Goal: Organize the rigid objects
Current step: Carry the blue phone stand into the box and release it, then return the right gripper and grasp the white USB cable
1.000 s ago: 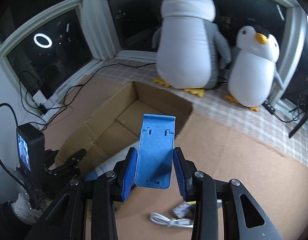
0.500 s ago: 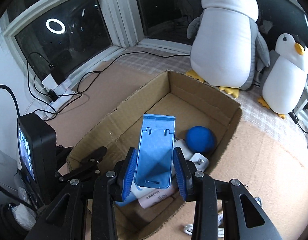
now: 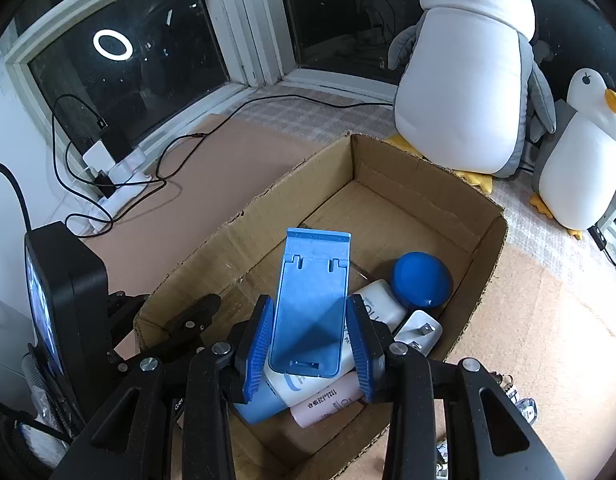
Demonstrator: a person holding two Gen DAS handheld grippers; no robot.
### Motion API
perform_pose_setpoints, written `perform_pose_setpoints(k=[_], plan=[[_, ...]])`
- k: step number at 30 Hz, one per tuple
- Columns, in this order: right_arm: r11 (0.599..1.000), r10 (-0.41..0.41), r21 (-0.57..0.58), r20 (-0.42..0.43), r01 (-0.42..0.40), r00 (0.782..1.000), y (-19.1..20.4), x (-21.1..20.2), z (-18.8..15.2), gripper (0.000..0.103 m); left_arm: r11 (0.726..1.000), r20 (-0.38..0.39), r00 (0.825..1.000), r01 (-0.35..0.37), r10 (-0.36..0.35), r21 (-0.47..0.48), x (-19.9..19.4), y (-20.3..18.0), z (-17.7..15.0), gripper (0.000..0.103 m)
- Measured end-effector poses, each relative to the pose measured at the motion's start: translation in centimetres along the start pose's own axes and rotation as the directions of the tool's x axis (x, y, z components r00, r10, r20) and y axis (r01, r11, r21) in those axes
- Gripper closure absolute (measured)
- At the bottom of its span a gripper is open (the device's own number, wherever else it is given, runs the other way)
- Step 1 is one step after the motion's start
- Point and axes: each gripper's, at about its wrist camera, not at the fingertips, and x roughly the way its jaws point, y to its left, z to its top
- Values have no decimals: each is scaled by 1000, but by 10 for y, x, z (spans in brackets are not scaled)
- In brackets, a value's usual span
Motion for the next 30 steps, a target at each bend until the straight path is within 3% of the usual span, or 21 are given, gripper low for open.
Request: perform_pose_setpoints(k=[11, 18, 30], plan=[[1000, -6, -1, 1, 6, 1000, 0, 1, 0, 67, 1000, 0, 1000, 1, -1, 0, 0, 1, 0, 78], [1000, -22, 2, 17, 22, 1000, -1, -5, 0, 44, 1000, 0, 1000, 1, -1, 0, 0, 1, 0, 78], [999, -33, 26, 33, 33, 999, -12, -26, -7, 43, 1000, -1, 1000, 0, 0, 2, 0, 1, 0, 78]])
